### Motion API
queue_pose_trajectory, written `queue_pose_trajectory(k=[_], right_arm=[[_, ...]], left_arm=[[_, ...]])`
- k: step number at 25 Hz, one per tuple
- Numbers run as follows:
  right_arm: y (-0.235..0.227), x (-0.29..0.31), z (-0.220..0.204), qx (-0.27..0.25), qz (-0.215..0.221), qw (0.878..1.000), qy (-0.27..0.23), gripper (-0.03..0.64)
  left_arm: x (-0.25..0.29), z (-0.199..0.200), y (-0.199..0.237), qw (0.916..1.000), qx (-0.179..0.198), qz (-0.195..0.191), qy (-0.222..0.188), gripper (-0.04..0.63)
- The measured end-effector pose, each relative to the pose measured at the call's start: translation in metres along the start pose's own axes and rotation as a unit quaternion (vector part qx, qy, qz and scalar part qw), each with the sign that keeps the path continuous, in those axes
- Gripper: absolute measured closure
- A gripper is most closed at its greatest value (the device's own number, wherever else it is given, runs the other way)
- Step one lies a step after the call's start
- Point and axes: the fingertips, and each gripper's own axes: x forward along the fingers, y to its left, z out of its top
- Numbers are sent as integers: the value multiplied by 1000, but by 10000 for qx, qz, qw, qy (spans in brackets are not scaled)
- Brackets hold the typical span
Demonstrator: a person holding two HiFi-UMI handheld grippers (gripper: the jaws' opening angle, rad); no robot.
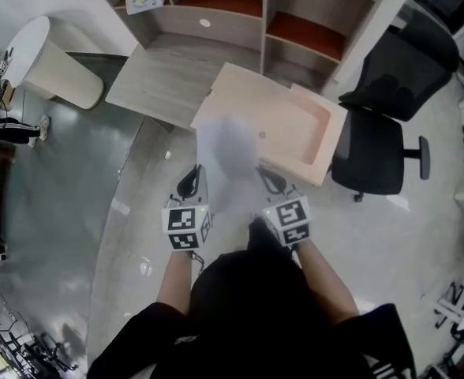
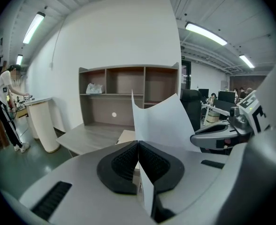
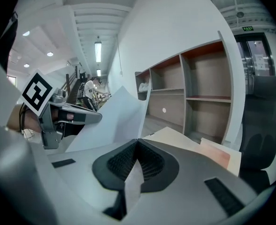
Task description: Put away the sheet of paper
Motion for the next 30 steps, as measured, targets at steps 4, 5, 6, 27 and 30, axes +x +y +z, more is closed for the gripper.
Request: queue_pose_trajectory(k=[4, 5, 6, 27, 30], right_arm=[[-28, 16, 4, 142, 60, 9999, -21, 600], [-33, 20, 5, 136, 83, 9999, -23, 600], [-39, 24, 5, 122, 103, 9999, -17, 600], [-101, 94, -5, 556, -394, 9959, 589, 600], [-109, 110, -5, 773, -497, 9934, 684, 600]], left_arm=[[28, 14, -3, 9999, 84, -7, 81, 549], [35, 17, -3, 9999, 90, 12, 82, 549], [41, 20, -4, 9999, 98, 31, 83, 549], [164, 26, 4, 9950, 210, -778, 595, 549], [183, 24, 9, 9922, 240, -992, 710, 549]])
